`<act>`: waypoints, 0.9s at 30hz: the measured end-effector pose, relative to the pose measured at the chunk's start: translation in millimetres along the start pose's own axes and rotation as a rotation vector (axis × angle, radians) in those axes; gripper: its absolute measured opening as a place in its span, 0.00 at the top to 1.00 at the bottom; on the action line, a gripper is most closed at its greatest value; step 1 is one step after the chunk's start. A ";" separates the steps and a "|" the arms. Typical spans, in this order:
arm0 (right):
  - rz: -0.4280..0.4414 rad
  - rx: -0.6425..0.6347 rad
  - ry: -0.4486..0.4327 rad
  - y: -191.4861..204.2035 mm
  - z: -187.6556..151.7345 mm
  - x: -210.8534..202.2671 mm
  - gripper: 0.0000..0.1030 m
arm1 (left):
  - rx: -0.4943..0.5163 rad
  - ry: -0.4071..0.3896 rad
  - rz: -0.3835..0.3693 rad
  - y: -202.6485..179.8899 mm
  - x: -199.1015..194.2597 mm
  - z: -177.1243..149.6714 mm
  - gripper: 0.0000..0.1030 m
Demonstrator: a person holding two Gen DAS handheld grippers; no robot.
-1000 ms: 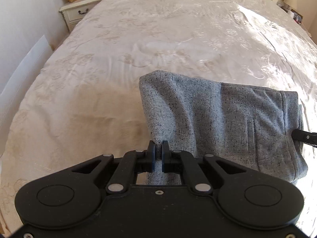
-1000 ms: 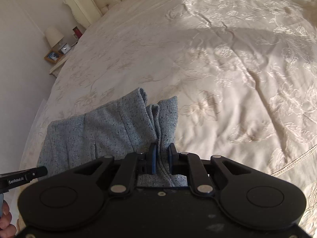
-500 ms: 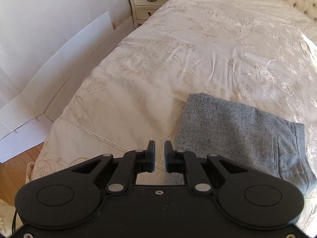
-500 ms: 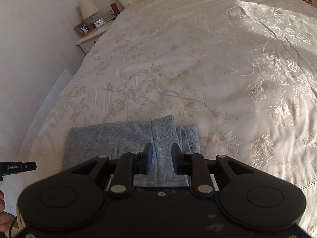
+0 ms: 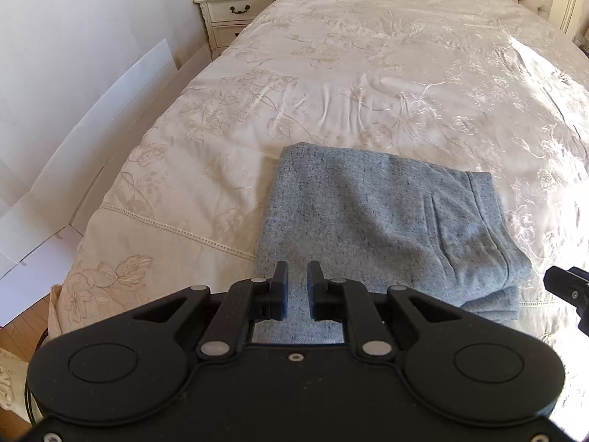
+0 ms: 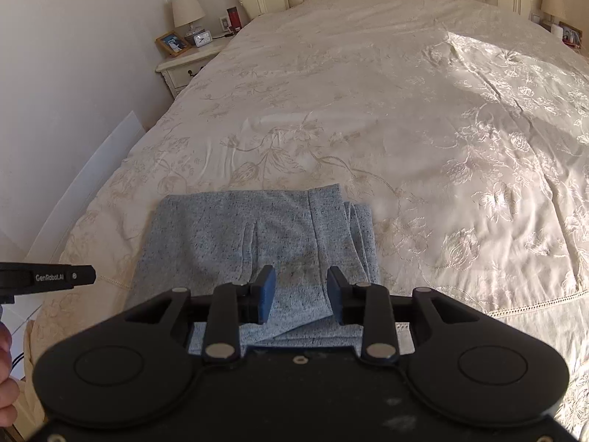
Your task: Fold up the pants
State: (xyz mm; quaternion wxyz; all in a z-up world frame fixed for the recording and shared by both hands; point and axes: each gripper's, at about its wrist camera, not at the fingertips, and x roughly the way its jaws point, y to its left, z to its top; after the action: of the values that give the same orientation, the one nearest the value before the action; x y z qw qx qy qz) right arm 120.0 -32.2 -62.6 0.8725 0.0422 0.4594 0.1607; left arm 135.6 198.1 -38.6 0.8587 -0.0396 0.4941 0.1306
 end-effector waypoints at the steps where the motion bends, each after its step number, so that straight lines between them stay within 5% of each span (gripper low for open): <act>1: 0.006 -0.005 0.001 3.0 -2.9 -6.2 0.67 | -0.003 0.002 0.001 -2.7 -4.7 -4.1 0.82; 27: 0.039 -0.008 -0.062 0.2 -27.7 -67.5 0.65 | -0.002 0.022 0.013 -32.1 -56.3 -50.7 0.81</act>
State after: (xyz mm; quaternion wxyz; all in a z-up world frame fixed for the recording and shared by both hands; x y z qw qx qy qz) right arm 61.8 -55.6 -25.2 0.8832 0.0525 0.4307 0.1782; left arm 74.7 146.8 -18.0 0.8522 -0.0386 0.5037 0.1364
